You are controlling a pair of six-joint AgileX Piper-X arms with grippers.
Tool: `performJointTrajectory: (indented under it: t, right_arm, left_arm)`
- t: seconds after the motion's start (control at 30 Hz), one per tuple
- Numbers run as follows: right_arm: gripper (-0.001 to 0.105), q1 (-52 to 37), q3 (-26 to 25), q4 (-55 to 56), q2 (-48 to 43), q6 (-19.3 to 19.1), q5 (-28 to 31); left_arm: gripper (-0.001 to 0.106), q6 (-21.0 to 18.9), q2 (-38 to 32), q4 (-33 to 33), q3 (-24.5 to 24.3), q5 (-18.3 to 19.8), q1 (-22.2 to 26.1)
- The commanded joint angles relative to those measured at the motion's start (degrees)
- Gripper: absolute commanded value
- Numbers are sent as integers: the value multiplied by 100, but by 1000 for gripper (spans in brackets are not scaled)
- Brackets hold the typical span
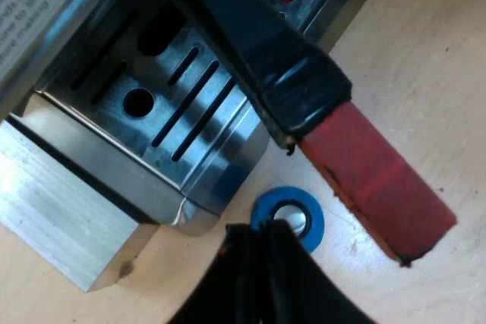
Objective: Put the handle in the coffee machine
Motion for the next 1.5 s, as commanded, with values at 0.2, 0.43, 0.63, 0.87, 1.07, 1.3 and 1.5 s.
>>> performJointTrajectory:
  t: [0.2, 0.43, 0.63, 0.87, 1.07, 1.3, 1.5]
  right_arm:
    - [80, 9, -67, -30, -57, 15, -66]
    - [80, 9, -67, 253, -57, 15, -66]
    - [80, 9, -67, 351, -57, 15, -66]
    - [80, 9, -67, 617, -57, 15, -99]
    - [80, 9, -67, 617, -57, 15, -66]
    - [80, 9, -67, 617, -57, 15, -66]
    - [80, 9, -67, 617, -57, 15, -66]
  left_arm:
    - [0, 108, 372, -50, 6, -307, 12]
    - [0, 108, 670, -50, 6, -307, 12]
    - [0, 108, 825, -50, 6, -177, -12]
    - [0, 413, 827, -48, 6, 20, -663]
    - [0, 413, 827, -102, 6, 1, -1313]
    - [0, 496, 827, -549, 6, 15, -1841]
    - [0, 496, 827, -816, 6, 712, -1905]
